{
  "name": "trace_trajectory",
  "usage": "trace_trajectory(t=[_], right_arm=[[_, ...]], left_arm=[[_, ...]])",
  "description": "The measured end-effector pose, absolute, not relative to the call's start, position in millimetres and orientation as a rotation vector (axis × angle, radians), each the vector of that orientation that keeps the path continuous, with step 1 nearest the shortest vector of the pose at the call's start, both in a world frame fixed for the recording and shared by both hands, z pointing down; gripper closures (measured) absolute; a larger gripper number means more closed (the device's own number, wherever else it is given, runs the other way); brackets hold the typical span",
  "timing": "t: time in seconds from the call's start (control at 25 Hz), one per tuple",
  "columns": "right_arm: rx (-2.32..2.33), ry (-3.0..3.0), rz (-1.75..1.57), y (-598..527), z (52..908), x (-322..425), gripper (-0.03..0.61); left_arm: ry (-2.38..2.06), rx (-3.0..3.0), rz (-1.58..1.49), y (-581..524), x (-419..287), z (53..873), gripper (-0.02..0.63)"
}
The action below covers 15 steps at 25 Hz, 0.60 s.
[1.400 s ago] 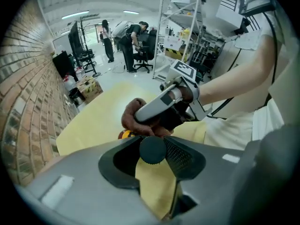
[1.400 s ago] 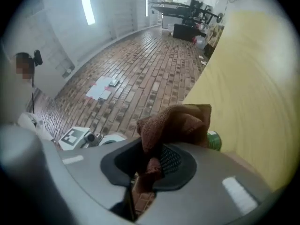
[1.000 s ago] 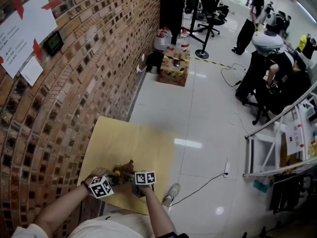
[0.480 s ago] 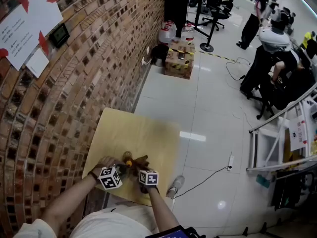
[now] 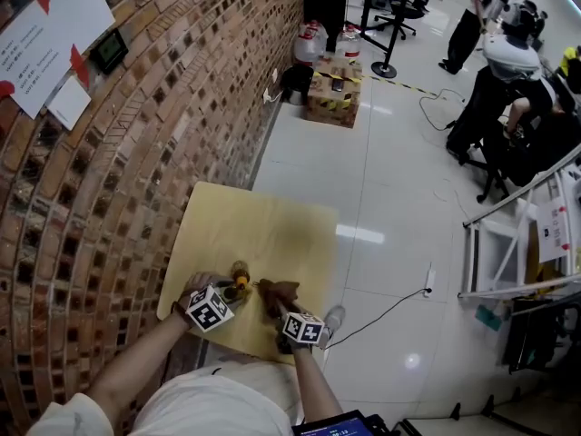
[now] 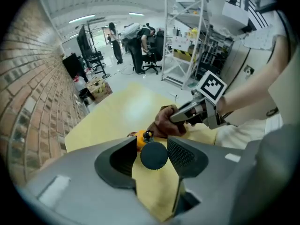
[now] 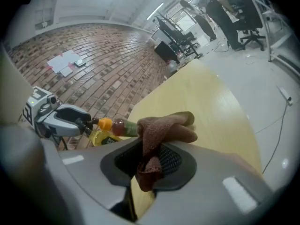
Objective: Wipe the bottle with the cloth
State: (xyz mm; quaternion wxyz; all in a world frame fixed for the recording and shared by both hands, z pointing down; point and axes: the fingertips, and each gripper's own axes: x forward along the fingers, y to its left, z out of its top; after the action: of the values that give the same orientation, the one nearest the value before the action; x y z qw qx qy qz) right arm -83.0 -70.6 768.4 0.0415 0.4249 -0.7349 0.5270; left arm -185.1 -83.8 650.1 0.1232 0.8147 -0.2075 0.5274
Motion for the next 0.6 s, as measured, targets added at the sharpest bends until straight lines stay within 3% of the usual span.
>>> trace_trajectory(t=[0.6], right_arm=[[1.282, -2.239, 1.626, -44, 768, -88, 0.511]], left_arm=[[-0.903, 2.165, 1.233, -90, -192, 627, 0.376]])
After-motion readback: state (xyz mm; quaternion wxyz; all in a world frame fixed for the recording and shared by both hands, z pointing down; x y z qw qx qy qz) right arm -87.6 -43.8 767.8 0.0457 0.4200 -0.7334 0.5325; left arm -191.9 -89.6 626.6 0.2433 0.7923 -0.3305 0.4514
